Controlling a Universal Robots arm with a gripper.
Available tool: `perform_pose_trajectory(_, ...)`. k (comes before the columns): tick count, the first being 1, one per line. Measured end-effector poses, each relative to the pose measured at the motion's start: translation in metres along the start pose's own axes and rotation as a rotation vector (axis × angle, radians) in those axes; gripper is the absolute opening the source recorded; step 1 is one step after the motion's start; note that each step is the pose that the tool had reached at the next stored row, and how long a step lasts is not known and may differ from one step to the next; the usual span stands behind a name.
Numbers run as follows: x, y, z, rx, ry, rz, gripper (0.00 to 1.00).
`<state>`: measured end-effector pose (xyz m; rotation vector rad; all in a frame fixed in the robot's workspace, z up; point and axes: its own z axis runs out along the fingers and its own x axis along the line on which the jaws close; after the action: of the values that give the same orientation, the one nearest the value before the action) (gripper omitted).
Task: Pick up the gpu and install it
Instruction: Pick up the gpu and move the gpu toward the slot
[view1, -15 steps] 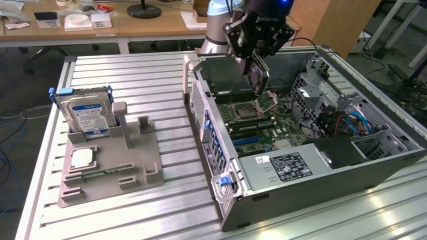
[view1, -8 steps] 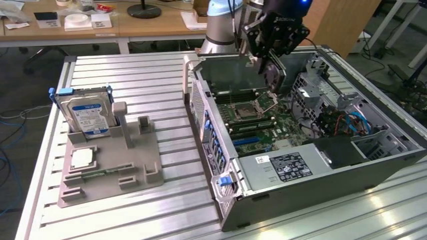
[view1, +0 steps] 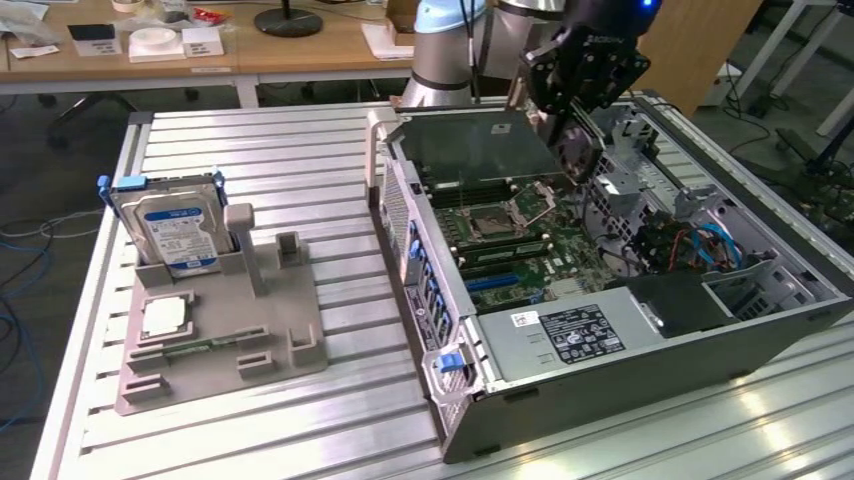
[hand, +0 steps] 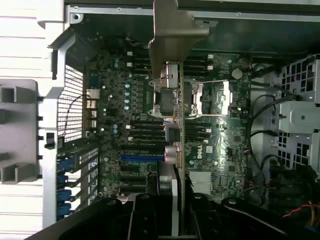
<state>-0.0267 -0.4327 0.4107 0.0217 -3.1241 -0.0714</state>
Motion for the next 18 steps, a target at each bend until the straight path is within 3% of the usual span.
perform_pose_trajectory(6,-0.026,-0.0004,0.0005,0.0,-0.0001,0.0,0.28)
perform_pose_trajectory(18,-0.029,-0.0005,0.0006,0.0,0.0,0.0,0.28)
